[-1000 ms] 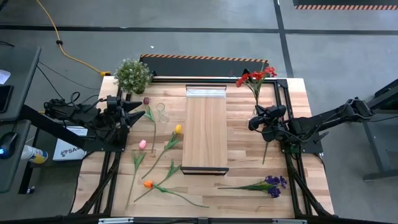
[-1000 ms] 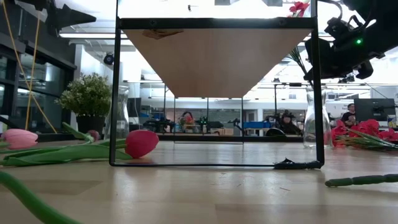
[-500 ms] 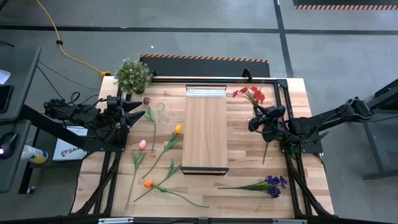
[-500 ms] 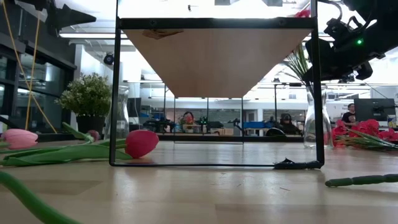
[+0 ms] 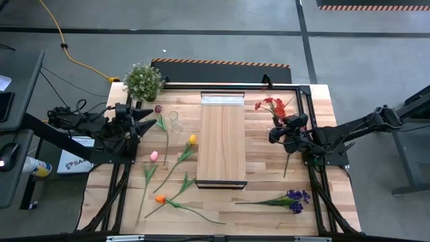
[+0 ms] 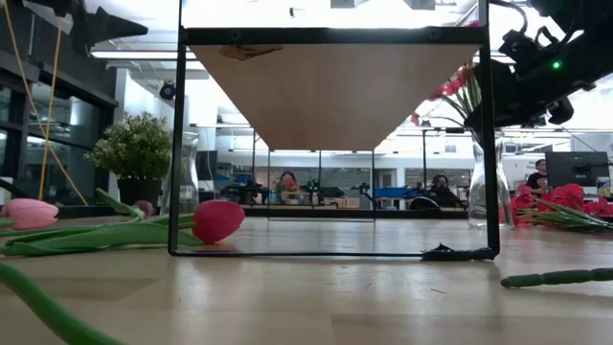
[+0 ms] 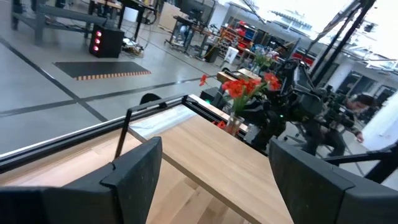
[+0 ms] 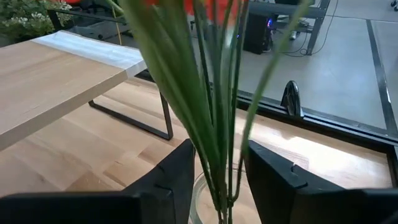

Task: Pick and place flowers into a vace then onto a shelf
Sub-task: Put the left red flowers into the right transparent vase, then put the red flowers into the right transparent vase

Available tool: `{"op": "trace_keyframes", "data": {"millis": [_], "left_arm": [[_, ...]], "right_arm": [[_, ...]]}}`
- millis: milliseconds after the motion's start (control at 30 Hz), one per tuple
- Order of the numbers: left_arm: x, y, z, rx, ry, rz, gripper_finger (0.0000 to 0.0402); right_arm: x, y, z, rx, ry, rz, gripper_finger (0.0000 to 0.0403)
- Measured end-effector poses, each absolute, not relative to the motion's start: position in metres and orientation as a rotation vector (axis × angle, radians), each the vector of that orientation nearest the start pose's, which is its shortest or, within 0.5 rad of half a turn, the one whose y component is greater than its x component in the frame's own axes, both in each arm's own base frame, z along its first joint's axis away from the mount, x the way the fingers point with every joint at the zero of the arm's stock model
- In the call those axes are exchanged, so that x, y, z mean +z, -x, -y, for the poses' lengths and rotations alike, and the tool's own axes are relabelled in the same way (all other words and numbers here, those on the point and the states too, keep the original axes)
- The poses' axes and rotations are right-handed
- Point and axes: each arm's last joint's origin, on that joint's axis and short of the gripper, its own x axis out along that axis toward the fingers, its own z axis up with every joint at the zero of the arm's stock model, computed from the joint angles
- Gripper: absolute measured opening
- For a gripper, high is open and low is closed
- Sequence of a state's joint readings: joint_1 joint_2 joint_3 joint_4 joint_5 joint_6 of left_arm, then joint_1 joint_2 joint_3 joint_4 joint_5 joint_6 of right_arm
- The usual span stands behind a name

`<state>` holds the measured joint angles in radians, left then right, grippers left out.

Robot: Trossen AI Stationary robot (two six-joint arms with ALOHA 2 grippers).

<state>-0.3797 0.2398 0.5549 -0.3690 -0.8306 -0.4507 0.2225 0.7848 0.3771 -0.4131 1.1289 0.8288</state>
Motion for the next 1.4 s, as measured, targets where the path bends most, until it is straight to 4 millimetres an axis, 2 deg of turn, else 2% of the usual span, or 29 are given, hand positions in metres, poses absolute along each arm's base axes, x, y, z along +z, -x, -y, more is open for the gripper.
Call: {"op": "trace_keyframes", "data": {"millis": [367,533,800,1133,1400], "left_arm": [[0.294,-0.068,0.004,0.471,0.411,0.062,0.0326],[0.294,-0.068,0.004,0.471,0.411,0.062,0.0326],[0.294,-0.068,0.004,0.474,0.411,0.062,0.0326],[0.294,-0.068,0.004,0.473,0.411,0.062,0.0326],[0.294,-0.068,0.004,0.473,0.411,0.062,0.0326]], "right_arm": [[0.194,-0.131,-0.003,-1.023,-0.230,-0.256,0.0180],[0.197,-0.128,-0.003,-0.938,-0.236,-0.302,0.0194],[0.201,-0.121,-0.004,-0.809,-0.314,-0.345,0.0189],[0.209,-0.112,-0.004,-0.721,-0.396,-0.308,0.0175],[0.213,-0.107,-0.007,-0.563,-0.508,-0.323,0.0158]]}}
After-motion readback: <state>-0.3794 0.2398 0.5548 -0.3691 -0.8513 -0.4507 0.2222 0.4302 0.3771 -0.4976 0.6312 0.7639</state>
